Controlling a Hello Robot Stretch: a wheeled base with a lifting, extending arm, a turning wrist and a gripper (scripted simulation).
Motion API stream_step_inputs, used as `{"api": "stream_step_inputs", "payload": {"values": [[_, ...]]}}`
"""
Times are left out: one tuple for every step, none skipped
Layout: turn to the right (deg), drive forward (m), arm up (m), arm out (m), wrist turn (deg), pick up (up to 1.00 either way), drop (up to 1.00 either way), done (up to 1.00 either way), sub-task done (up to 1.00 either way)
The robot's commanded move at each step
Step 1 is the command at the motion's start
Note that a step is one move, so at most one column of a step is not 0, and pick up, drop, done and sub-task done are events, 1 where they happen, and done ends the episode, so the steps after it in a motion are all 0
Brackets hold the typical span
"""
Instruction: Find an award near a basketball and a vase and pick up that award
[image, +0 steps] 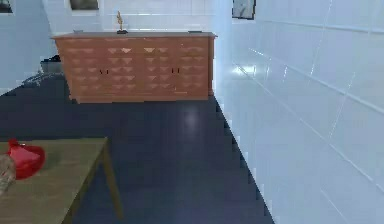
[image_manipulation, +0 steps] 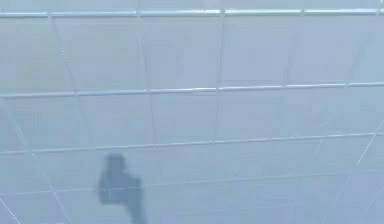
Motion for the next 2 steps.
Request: {"api": "stream_step_inputs", "payload": {"values": [[-45.0,0.00,0.00,0.00,0.0,0.00,0.00,0.00,0.00],[-45.0,0.00,0.00,0.00,0.0,0.00,0.00,0.00,0.00]]}}
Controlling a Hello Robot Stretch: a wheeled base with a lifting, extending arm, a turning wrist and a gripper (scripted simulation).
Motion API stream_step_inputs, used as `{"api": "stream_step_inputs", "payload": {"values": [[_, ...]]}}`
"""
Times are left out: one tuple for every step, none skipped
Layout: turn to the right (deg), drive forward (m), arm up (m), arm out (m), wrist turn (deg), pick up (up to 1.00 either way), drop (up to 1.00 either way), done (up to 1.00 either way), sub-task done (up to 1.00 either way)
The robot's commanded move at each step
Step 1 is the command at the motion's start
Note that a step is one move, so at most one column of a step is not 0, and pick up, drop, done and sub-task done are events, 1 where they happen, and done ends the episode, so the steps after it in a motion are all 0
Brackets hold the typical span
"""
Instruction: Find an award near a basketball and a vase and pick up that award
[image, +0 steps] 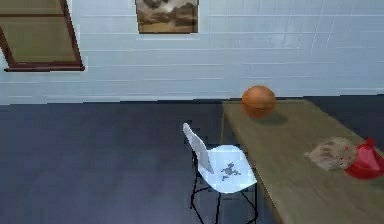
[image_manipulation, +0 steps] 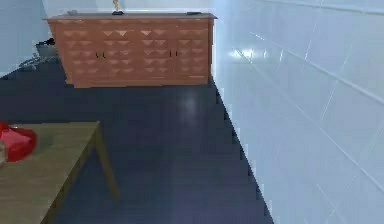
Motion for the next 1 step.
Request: {"api": "stream_step_inputs", "payload": {"values": [[-45.0,0.00,0.00,0.00,0.0,0.00,0.00,0.00,0.00]]}}
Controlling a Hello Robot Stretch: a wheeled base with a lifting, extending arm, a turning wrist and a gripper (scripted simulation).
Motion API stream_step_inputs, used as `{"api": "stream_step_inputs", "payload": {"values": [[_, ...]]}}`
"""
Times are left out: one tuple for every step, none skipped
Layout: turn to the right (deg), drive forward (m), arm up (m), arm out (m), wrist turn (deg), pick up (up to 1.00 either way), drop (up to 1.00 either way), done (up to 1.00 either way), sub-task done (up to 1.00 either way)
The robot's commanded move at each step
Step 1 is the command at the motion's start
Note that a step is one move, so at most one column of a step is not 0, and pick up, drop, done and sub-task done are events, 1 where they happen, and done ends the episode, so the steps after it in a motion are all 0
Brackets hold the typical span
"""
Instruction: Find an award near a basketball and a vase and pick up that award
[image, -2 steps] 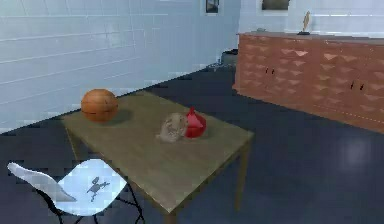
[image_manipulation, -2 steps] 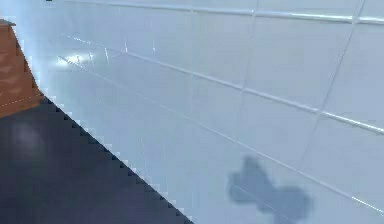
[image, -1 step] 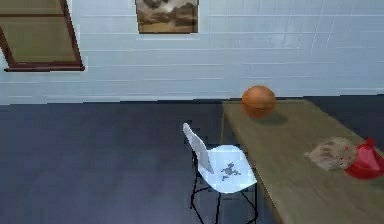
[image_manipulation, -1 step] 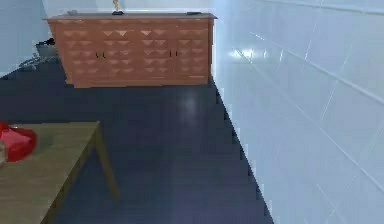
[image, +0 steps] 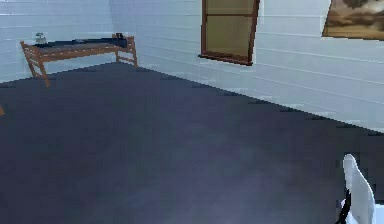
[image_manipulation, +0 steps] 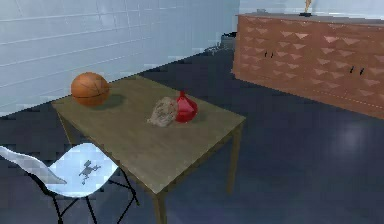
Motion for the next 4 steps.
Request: {"api": "stream_step_inputs", "payload": {"values": [[0.0,0.30,0.00,0.00,0.0,0.00,0.00,0.00,0.00],[45.0,0.00,0.00,0.00,0.0,0.00,0.00,0.00,0.00],[45.0,0.00,0.00,0.00,0.0,0.00,0.00,0.00,0.00],[39.0,0.00,0.00,0.00,0.0,0.00,0.00,0.00,0.00]]}}
